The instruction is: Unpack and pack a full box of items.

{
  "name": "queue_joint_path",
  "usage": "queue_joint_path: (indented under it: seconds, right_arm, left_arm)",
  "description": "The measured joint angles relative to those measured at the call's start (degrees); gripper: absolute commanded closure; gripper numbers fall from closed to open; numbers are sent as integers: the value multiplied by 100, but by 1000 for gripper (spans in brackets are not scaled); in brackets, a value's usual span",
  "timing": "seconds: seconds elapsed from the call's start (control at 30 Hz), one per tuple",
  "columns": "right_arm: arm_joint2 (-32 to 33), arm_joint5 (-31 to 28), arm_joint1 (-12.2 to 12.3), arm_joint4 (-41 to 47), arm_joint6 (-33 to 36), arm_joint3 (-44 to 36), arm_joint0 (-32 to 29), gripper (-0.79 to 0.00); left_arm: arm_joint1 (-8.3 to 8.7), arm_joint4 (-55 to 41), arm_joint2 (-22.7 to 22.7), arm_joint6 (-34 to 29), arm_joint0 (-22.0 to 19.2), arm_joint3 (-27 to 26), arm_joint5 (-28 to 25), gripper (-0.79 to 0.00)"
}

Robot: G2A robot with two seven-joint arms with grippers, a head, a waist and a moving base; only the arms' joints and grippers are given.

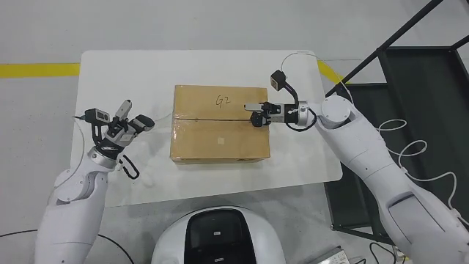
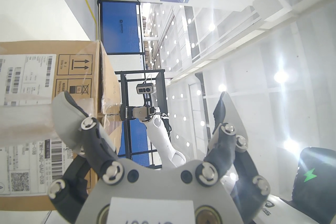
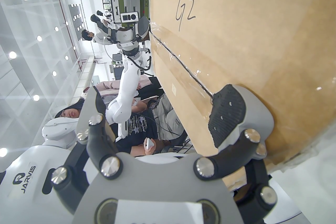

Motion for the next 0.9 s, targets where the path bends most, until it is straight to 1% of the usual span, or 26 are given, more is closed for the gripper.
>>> queue_joint_path:
  seconds: [0.17,0.27,0.33,0.5,0.9]
  right_arm:
    - [0,0,0,0,0,0,0,-785]
    - [0,0,0,0,0,0,0,-785]
    - [0,0,0,0,0,0,0,-785]
    - [0,0,0,0,0,0,0,-785]
    - [0,0,0,0,0,0,0,-785]
  left_arm:
    - [-16,-379,-161,336,648,-215,-188,-785]
    - [-37,-648,-209,555,951,-304,-231,-785]
    - [-47,-742,-220,659,1058,-305,-222,-785]
    - [-80,-778,-100,831,1048,-205,-106,-785]
    - [-77,-710,-123,889,1040,-219,-132,-785]
